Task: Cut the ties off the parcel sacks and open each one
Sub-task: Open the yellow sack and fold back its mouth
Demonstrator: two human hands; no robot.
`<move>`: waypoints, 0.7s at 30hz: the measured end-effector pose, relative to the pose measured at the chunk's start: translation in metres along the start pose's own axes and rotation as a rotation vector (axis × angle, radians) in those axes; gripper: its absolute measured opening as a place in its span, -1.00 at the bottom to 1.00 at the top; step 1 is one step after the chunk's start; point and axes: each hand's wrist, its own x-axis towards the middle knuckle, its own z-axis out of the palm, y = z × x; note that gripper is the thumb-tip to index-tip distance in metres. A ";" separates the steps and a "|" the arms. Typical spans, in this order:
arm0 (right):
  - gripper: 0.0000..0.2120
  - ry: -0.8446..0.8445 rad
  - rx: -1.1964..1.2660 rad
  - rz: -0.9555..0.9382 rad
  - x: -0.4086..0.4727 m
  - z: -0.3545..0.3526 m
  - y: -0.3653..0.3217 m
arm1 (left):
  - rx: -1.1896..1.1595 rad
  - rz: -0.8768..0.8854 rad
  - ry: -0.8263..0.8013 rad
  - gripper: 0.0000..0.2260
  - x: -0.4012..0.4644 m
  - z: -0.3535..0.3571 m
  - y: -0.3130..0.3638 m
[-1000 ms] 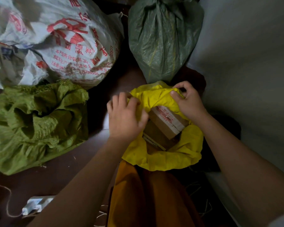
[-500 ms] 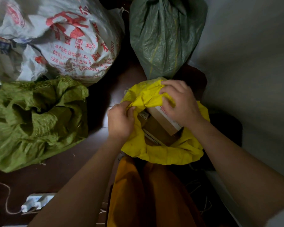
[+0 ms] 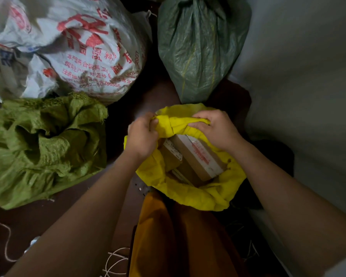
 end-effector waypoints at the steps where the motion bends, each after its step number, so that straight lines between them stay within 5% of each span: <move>1: -0.88 -0.016 0.073 0.039 -0.001 0.001 -0.002 | 0.017 0.013 -0.002 -0.89 0.003 -0.004 0.003; 6: -0.83 0.019 0.429 0.219 -0.009 0.013 -0.003 | 0.104 0.086 0.005 -0.89 0.023 -0.021 0.018; 11: -0.83 0.240 0.566 0.441 -0.014 0.028 0.006 | 0.355 0.171 0.207 -0.72 0.026 -0.019 0.017; 17: -0.85 0.235 0.557 0.399 -0.011 0.023 0.006 | 0.571 0.115 0.120 -0.32 -0.001 0.000 -0.008; 21: -0.87 0.219 0.562 0.400 -0.011 0.021 0.008 | 0.449 0.114 0.121 -0.44 0.004 0.005 -0.018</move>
